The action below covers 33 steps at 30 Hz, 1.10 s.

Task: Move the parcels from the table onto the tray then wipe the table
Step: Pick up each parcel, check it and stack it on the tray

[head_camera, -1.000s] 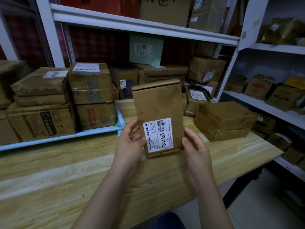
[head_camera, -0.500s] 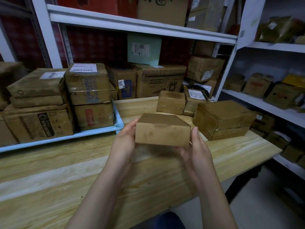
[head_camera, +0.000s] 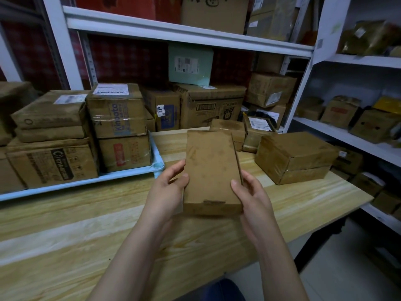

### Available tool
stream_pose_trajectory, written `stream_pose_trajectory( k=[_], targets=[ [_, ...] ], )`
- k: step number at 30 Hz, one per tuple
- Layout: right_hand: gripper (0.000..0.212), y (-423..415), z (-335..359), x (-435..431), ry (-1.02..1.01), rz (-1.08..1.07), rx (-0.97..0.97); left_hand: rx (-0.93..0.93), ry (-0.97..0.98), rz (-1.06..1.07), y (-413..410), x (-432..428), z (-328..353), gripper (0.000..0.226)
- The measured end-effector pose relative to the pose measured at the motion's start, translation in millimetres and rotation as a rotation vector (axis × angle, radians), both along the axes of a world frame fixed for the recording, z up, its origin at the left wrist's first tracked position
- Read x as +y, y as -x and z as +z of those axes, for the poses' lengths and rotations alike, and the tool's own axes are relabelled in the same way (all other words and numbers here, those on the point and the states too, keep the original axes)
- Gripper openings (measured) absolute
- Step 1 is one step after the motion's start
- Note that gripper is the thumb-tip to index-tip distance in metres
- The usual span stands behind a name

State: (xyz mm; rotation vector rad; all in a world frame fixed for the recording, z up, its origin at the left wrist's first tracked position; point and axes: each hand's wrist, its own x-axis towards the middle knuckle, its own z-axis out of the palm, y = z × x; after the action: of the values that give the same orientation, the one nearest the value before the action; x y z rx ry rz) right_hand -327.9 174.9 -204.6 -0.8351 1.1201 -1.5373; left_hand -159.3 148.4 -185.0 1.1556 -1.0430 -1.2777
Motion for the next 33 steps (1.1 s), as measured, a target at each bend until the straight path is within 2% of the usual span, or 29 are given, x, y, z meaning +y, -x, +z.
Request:
stream_pose_trajectory(
  k=[5, 8, 14, 18, 20, 28, 33],
  targets=[
    [0.041, 2, -2, -2, -0.020, 0.057, 0.034, -0.048, 0.012, 0.039, -6, -5, -5, 0.035],
    [0.044, 2, -1, -2, -0.016, 0.008, 0.022, -0.043, 0.028, 0.043, -6, -4, -1, 0.038],
    [0.042, 1, 7, -5, -0.076, -0.090, -0.208, -0.006, 0.060, 0.054, -1, -1, 3, 0.022],
    [0.036, 0, 12, -8, -0.166, -0.079, -0.397, 0.023, 0.091, 0.021, 0, 4, 13, 0.026],
    [0.035, -1, 13, -8, -0.160, -0.081, -0.426, 0.016, 0.104, 0.020, 1, 5, 15, 0.027],
    [0.057, -9, 4, -9, 0.000, -0.167, -0.072, 0.043, 0.106, 0.178, 1, 6, 13, 0.022],
    [0.077, -19, -4, -9, 0.115, -0.155, 0.128, -0.015, 0.107, -0.070, 15, 9, 18, 0.028]
  ],
)
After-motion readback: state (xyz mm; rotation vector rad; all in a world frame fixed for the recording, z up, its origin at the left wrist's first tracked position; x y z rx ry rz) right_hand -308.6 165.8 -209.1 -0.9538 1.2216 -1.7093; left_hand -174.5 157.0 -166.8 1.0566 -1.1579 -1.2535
